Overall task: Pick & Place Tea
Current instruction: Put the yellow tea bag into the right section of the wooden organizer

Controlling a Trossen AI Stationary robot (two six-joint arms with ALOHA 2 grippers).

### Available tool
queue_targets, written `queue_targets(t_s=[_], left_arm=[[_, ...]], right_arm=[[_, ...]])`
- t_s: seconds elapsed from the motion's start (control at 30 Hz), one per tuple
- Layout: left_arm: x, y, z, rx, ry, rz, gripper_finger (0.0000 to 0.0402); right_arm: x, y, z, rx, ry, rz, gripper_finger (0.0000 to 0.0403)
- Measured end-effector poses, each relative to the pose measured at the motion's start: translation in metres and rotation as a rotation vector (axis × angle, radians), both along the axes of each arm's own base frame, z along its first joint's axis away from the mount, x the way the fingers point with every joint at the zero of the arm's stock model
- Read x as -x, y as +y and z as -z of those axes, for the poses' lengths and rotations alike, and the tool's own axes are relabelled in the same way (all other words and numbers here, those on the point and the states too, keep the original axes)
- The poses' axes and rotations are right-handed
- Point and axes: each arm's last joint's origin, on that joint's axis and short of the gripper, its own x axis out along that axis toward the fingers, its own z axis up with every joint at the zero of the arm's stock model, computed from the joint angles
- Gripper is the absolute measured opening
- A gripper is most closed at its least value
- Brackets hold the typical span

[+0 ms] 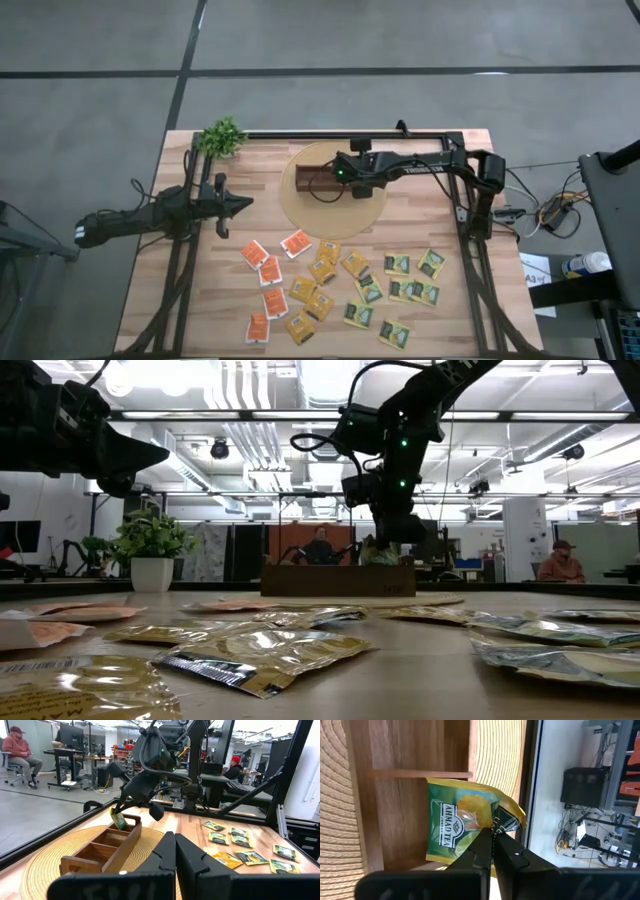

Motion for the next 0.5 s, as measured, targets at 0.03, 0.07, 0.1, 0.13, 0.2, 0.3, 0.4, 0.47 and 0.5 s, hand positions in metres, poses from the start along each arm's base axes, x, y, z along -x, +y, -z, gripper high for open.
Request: queue_targets(t_s=[0.03, 0.07, 0.1, 0.13, 0.2, 0.3, 0.4, 0.47, 0.5], left_arm=[[0.0000, 0.0000, 0.0000, 0.000, 0.000, 0.000, 0.0000], [0.0000, 0.0000, 0.0000, 0.000, 0.000, 0.000, 0.0000], [0.0000, 0.0000, 0.0000, 0.000, 0.000, 0.000, 0.0000], [0.0000, 0.0000, 0.0000, 0.000, 0.000, 0.000, 0.0000], [0.0000, 0.0000, 0.0000, 0.000, 0.000, 0.000, 0.0000], [0.0000, 0.0000, 0.0000, 0.000, 0.000, 0.000, 0.0000], [0.0000, 0.0000, 0.0000, 0.000, 0.000, 0.000, 0.0000], [0.0000, 0.0000, 0.0000, 0.000, 0.000, 0.000, 0.0000], [0.0000, 0.0000, 0.0000, 0.000, 0.000, 0.000, 0.0000]], right_arm=[[0.0003, 0.0001, 0.0006, -0.001, 0.002, 0.000, 0.0008], [0.0005, 0.0002, 0.0010, -0.001, 0.003, 0.000, 0.0008], [0.0008, 0.0002, 0.0016, -0.001, 0.003, 0.000, 0.0008], [0.0013, 0.0004, 0.0023, -0.002, 0.006, -0.001, 0.0008], [0.0020, 0.0006, 0.0033, -0.004, 0.010, -0.001, 0.0008], [0.0024, 0.0006, 0.0042, -0.007, 0.010, 0.000, 0.0009], [0.0031, 0.0008, 0.0051, -0.010, 0.005, 0.012, 0.0015], [0.0034, 0.0009, 0.0056, -0.015, -0.010, 0.031, 0.0025], [0.0037, 0.0010, 0.0061, -0.018, -0.016, 0.039, 0.0031]])
